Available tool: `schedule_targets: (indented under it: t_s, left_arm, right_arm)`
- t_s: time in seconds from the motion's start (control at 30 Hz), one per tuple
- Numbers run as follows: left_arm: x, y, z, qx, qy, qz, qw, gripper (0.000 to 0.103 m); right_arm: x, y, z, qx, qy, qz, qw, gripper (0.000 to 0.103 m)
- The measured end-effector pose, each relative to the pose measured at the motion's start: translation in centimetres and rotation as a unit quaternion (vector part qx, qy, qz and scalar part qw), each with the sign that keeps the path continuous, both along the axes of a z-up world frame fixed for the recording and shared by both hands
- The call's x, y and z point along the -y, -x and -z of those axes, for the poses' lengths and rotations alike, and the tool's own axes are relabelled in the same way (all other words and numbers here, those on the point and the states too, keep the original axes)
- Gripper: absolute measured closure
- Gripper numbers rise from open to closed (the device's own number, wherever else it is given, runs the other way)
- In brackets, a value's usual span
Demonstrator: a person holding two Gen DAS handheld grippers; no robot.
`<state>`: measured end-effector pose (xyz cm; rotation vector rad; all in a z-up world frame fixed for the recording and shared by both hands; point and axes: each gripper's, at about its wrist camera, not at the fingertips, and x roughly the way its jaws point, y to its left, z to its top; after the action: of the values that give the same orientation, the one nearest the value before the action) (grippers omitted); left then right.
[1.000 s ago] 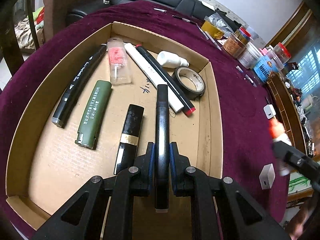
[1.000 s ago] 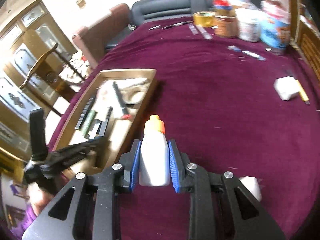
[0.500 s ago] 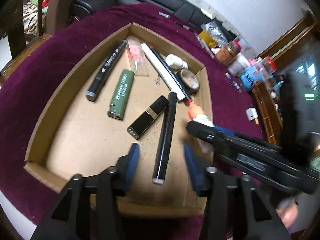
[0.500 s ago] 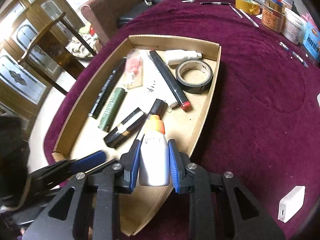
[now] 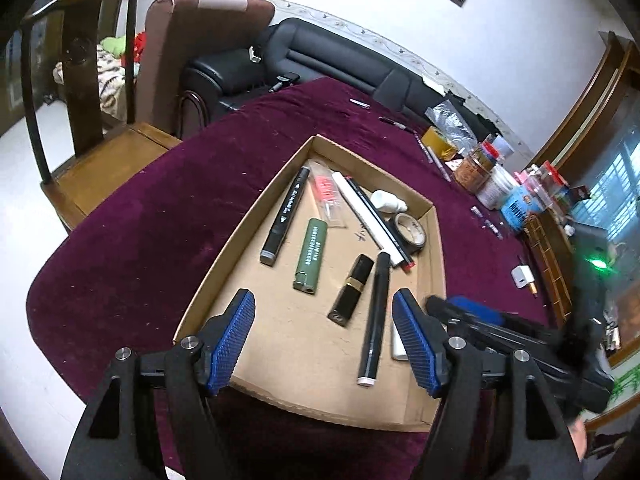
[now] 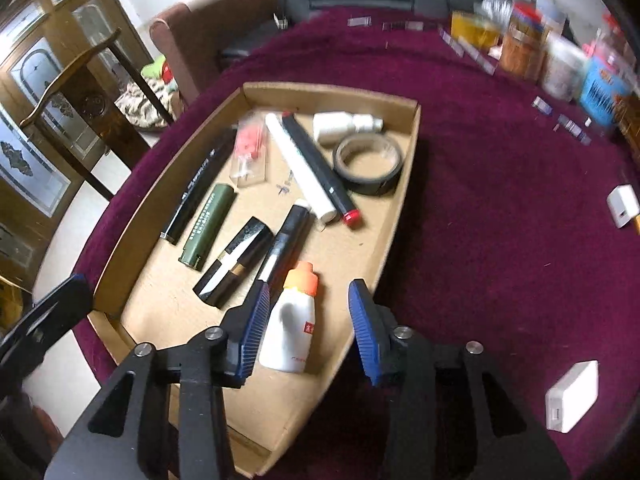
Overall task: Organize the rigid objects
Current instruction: 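Lower marker and white bottle into the box and open both tools, then grasp a white square charger with the right tool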
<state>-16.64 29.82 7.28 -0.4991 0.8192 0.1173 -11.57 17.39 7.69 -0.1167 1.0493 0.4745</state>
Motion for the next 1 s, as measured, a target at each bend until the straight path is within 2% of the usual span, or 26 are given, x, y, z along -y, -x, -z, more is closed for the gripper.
schedule_targets:
  t_s: [0.07,0.1,0.27,0.37,0.47,0.67,1.0]
  left_arm:
    - [0.3,-0.1,0.2,-0.005,0.001,0.002,1.0,0.037]
    - [0.5,-0.2,0.3,-0.007,0.002,0.004,1.0,0.037]
    - [2.1,-0.3,0.0,-0.01,-0.008,0.013,0.9998,0.037]
    - [3.1,-0.5,-0.2,-0.013,-0.016,0.02,0.9996,0.037]
    - [4.3,-0.6,-0.5,-0.014,-0.025,0.029,0.9992,0.037]
    - [6.8,-1.0,-1.0,-0.015,-0.044,0.048,0.9978,0.037]
    - [10.4,-1.6,-1.2,-0.024,-0.066,0.077,0.9946,0.037]
  right_arm:
    - [0.5,0.8,-0.7,0.033,0.015,0.008,0.999,0.05]
    - [1.1,1.4,-1.2,0.056,0.021,0.012,0.998,0.049]
    - [3.3,3.0,-2.7,0.131,0.062,0.04,0.989,0.048]
    - [5.0,3.1,-3.5,0.161,0.079,0.063,0.982,0.047]
    - [7.1,3.4,-4.0,0.177,0.079,0.085,0.977,0.042]
    - [10.5,3.8,-4.4,0.208,0.096,0.121,0.966,0.042]
    - [14.9,3.7,-4.1,0.204,0.084,0.156,0.963,0.042]
